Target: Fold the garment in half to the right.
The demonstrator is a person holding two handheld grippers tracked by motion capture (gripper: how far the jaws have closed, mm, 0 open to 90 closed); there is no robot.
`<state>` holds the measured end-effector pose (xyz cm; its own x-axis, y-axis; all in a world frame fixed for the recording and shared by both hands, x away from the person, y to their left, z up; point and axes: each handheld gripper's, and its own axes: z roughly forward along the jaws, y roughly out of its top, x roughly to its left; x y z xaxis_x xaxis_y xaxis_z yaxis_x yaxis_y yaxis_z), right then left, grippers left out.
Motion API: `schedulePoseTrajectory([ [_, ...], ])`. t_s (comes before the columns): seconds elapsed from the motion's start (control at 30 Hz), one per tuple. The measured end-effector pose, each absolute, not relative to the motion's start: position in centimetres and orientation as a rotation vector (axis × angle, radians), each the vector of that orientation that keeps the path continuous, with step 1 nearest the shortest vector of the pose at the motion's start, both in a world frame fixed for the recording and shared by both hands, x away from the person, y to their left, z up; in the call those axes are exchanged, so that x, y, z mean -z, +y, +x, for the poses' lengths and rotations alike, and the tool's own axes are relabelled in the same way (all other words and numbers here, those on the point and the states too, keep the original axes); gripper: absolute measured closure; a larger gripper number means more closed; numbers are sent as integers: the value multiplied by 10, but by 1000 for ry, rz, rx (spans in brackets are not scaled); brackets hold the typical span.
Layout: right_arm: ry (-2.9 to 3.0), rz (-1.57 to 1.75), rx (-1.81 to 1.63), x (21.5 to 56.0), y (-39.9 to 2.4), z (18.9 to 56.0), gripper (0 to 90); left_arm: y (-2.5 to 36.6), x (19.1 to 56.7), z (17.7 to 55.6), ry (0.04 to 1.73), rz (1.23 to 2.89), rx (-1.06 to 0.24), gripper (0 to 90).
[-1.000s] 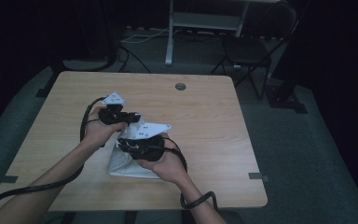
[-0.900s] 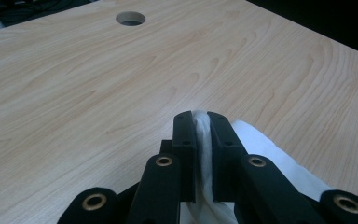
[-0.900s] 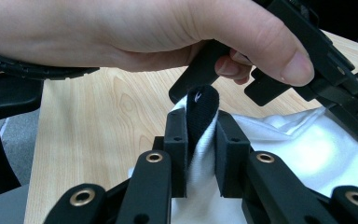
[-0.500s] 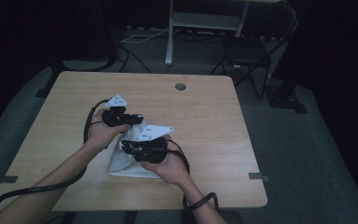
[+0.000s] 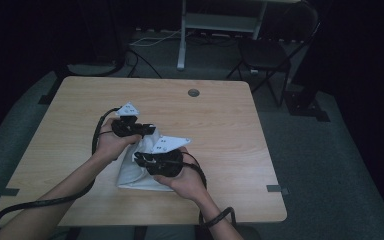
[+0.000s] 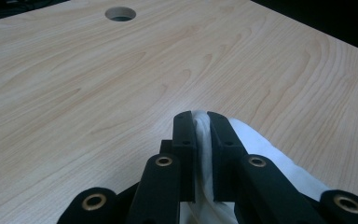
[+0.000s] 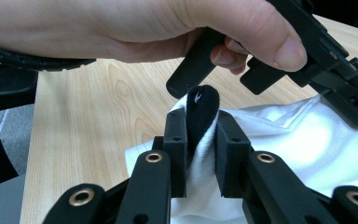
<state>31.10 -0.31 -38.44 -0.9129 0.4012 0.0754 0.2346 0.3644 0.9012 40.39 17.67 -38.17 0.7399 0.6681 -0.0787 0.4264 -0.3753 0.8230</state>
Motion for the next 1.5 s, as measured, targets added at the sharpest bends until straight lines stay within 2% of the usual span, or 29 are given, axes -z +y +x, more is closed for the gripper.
schedulePoseTrajectory([
  [1.5, 2461, 648, -1541, 405, -36, 301, 765, 156, 388, 401, 801, 2034, -317, 815],
])
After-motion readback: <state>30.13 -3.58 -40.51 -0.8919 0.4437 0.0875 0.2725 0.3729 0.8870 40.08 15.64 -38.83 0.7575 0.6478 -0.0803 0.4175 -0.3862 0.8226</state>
